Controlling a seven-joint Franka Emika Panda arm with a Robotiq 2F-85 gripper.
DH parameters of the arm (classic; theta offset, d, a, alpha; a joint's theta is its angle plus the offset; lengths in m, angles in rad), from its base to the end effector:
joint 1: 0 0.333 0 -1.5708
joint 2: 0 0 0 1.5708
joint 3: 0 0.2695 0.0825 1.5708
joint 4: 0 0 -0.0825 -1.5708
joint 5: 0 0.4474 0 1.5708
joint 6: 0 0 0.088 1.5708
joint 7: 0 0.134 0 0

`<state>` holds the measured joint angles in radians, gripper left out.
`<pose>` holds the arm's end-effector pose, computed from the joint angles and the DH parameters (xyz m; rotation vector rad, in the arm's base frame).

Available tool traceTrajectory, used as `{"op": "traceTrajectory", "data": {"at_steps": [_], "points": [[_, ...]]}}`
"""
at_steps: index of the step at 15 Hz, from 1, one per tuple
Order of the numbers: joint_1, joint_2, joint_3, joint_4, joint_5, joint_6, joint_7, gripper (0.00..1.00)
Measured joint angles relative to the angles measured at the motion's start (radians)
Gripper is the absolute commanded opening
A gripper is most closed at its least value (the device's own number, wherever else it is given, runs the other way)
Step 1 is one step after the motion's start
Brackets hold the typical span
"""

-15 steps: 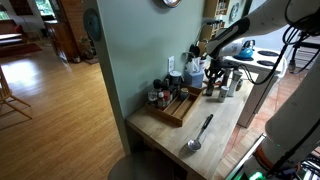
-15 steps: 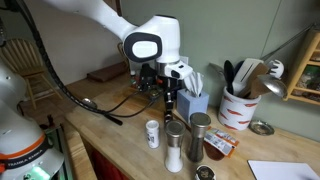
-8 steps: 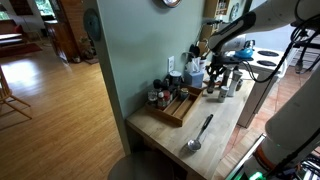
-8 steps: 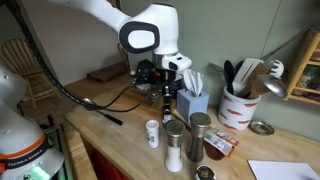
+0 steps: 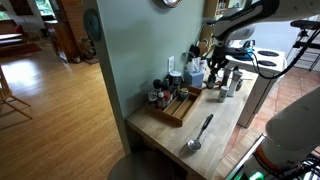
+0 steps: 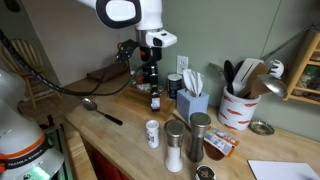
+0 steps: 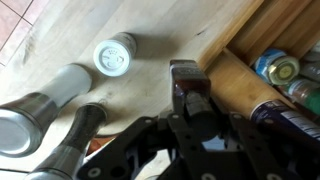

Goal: Pick up the brown bottle on the counter top and put it in the second bottom compartment of the spice bottle rack

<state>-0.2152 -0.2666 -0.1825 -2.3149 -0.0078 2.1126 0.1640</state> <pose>0.4990 -0.2075 0.3520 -2.9881 0.8479 -0.1001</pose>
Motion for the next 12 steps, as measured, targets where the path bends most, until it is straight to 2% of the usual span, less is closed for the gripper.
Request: {"op": "traceTrajectory", "data": {"at_steps": [5, 12], "points": [[0.057, -0.11, 0.058, -0.054, 0.027, -0.006, -0.043, 0.08], [0.17, -0.168, 0.138, -0.105, 0.045, -0.005, -0.141, 0.08]]}}
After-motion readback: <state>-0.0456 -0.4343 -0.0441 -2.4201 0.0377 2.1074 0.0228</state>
